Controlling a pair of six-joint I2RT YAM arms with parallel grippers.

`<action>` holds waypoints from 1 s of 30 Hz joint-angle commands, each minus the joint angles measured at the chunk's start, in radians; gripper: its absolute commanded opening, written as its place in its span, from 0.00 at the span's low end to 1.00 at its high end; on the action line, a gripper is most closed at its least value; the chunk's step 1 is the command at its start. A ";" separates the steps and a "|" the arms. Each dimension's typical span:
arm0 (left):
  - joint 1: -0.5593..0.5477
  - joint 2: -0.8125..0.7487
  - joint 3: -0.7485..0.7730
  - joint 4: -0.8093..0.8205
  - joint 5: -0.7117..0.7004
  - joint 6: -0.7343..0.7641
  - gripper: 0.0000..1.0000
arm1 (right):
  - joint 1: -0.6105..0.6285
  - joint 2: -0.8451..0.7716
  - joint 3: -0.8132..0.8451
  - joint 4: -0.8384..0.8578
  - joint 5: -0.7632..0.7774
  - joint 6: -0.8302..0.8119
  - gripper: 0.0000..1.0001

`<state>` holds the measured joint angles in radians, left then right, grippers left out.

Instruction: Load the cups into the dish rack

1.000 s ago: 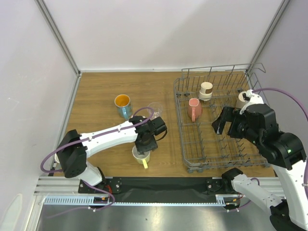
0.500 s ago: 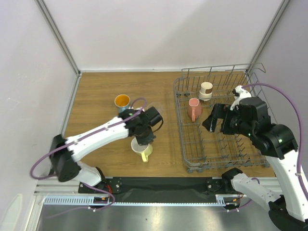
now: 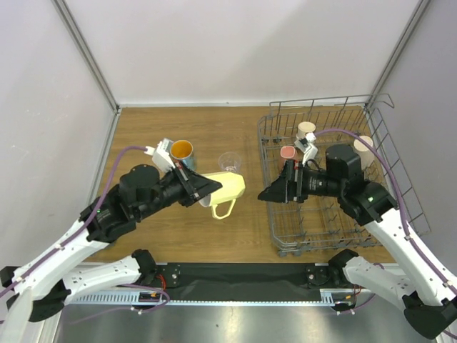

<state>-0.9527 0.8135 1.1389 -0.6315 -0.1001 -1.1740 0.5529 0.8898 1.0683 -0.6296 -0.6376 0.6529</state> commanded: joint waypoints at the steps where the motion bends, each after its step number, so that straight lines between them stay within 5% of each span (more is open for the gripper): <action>1: 0.005 -0.014 -0.042 0.281 0.076 0.034 0.00 | 0.063 -0.009 -0.014 0.240 -0.123 0.109 1.00; 12: 0.005 -0.138 -0.237 0.679 0.080 -0.050 0.00 | 0.214 0.017 -0.044 0.409 -0.091 0.166 1.00; 25: 0.002 -0.114 -0.435 1.137 0.066 -0.262 0.00 | 0.240 0.049 -0.048 0.545 -0.033 0.235 0.93; 30: -0.004 -0.079 -0.416 1.145 0.077 -0.263 0.00 | 0.242 0.060 -0.048 0.568 -0.024 0.244 0.88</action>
<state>-0.9508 0.7277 0.6865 0.2882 -0.0399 -1.3861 0.7837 0.9443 1.0138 -0.1581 -0.6655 0.8799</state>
